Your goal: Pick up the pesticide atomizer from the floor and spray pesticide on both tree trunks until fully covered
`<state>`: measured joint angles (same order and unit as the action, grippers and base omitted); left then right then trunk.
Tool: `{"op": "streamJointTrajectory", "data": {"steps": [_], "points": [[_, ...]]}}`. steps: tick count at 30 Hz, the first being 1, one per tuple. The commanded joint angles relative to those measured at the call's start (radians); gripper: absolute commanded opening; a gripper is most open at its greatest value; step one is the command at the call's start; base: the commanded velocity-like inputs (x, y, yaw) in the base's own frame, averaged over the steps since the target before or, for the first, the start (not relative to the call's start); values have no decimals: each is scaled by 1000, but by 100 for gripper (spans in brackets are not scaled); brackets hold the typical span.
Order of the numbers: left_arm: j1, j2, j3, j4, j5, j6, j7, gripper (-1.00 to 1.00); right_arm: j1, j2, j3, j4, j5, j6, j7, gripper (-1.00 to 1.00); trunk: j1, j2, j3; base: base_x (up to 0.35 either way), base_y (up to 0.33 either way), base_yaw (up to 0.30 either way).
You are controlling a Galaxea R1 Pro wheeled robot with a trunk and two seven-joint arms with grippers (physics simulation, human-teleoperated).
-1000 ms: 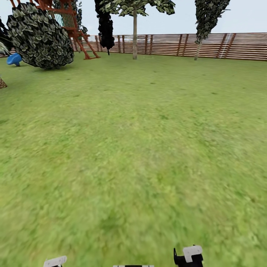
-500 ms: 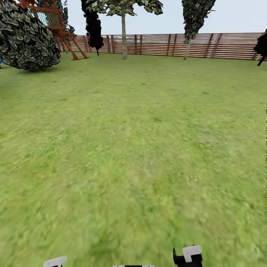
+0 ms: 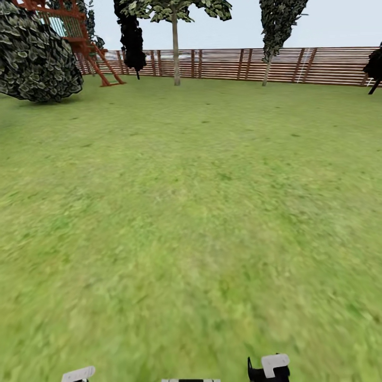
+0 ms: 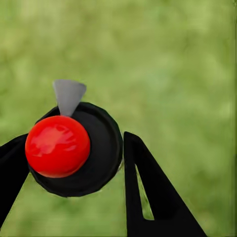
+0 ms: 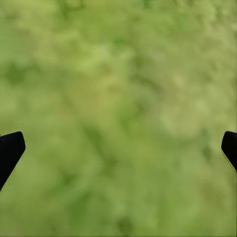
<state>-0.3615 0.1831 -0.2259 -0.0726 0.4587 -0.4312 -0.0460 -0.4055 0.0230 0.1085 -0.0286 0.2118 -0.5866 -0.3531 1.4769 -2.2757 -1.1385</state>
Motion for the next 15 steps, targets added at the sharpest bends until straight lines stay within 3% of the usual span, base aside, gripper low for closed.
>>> {"op": "streamJointTrajectory", "data": {"steps": [1, 15], "points": [[-1, 0, -6, 1, 11, -3, -5, -100, 3, 0, 8, 1, 4, 1, -10, 100, 0, 0, -1, 336, 0, 0], [-1, -1, -6, 1, 9, -3, -5, -100, 10, 0, 8, 1, 4, 1, -10, 100, 0, 0, -1, 336, 0, 0]]}}
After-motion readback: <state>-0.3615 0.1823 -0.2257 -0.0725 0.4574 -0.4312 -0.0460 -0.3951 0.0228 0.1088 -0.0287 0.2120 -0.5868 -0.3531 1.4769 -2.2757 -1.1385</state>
